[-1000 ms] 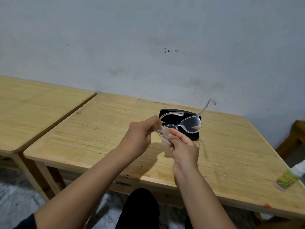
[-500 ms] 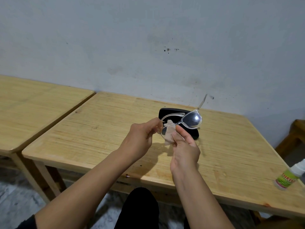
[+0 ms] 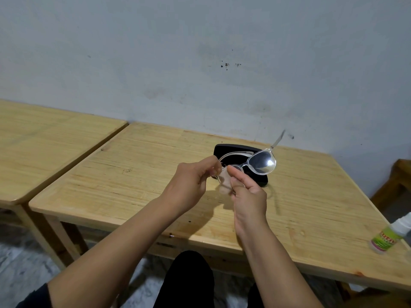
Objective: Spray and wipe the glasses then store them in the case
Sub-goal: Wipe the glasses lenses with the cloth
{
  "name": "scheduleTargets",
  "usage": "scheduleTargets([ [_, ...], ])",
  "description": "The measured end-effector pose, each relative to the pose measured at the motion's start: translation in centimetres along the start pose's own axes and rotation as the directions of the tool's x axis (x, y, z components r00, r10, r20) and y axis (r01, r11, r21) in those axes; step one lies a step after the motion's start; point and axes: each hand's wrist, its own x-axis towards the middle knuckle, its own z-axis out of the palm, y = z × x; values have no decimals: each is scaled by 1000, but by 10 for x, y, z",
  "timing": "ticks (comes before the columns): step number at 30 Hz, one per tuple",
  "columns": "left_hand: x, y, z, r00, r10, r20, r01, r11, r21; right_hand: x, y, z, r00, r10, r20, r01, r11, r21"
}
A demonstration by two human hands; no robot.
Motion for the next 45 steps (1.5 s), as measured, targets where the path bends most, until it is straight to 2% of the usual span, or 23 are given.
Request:
scheduleTargets([
  [5,3,-1,-8,1000,-24,-13,24,999,24,1,-5,-5,989,-21,146,54,974,-222],
  [12,3,-7,-8,1000,-18,-13,18,1000,25,0,-10,-6,989,-111,101,141,921,-363],
  [16,5,-3,-7,1000,-22,-21,22,999,25,-3,-9,-5,986,-168,19,166,944,-287],
  [20,4,5,1,1000,6,-30,-6,1000,1,-5,-1,4,952,-203,-229,183,978,-104],
  [23,2,12,11,999,35,-41,-37,998,-53,-4,-3,12,908,-173,-382,204,978,43],
  [26,2,15,16,998,41,-50,-45,996,-73,-2,-7,14,923,-120,-365,173,978,117],
  [29,4,14,13,998,51,-37,-53,996,-66,-3,-8,10,964,-97,-247,136,980,145],
  [32,6,16,7,998,59,-22,-60,997,-52,-3,-10,6,983,-105,-152,119,990,82],
  [34,7,15,5,998,58,-27,-59,998,-34,-2,-11,6,975,-136,-173,146,988,50],
  [39,6,15,8,999,48,-16,-48,998,-30,0,-9,12,904,-209,-373,249,967,62],
  [42,7,16,9,998,52,-21,-52,998,-30,0,-9,13,882,-239,-407,282,958,50],
  [45,8,17,5,998,56,-41,-57,998,-20,0,-9,11,881,-294,-370,296,954,-52],
])
